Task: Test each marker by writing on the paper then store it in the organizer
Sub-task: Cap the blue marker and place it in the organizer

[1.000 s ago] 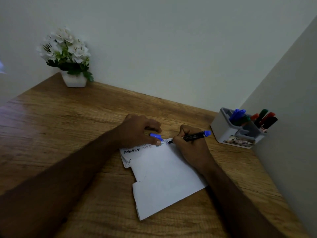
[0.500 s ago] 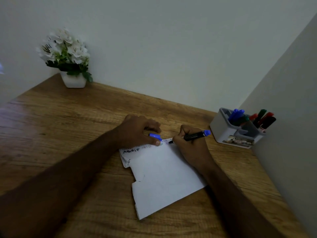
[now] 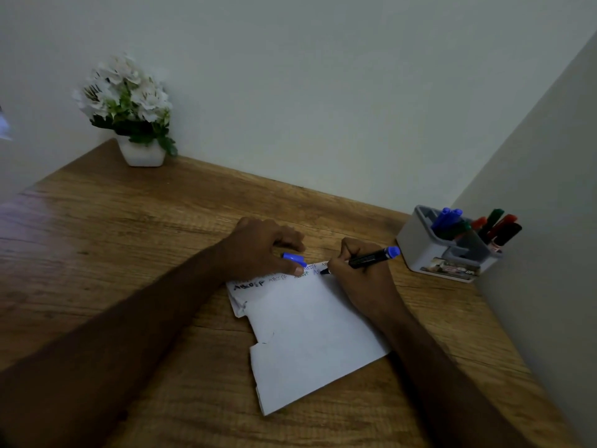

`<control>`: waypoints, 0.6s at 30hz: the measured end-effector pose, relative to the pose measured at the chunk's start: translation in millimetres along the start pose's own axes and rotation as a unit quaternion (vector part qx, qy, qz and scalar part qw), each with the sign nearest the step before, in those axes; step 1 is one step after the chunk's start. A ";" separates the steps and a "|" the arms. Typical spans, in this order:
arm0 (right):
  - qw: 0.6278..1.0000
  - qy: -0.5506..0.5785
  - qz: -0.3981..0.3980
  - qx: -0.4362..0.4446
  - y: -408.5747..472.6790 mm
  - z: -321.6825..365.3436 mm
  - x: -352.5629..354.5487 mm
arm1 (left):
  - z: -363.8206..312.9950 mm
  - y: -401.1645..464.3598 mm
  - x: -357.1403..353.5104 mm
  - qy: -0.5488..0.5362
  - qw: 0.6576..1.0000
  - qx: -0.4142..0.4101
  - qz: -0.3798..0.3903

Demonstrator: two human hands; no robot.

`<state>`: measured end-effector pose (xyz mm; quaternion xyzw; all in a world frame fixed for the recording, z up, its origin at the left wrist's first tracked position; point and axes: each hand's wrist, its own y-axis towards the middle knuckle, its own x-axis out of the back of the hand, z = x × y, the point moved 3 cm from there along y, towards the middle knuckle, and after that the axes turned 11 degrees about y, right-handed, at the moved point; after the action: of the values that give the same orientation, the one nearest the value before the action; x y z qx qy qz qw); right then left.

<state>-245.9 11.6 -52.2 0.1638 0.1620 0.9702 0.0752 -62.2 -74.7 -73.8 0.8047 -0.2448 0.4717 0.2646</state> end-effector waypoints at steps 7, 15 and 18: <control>0.999 -0.005 -0.035 -0.012 1.3 -2.2 3.3 | -0.5 -0.4 0.8 0.001 1.000 0.002 0.003; 0.999 -0.019 -0.025 -0.020 1.1 -1.5 1.0 | -1.7 -1.8 1.8 -0.001 1.000 0.006 -0.001; 0.999 -0.018 -0.020 -0.020 0.6 -3.0 2.0 | -2.6 -2.3 1.6 0.004 1.000 0.011 0.007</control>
<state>-248.8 10.6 -54.1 0.1762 0.1443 0.9685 0.1010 -61.7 -71.5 -71.7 0.8038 -0.2443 0.4794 0.2537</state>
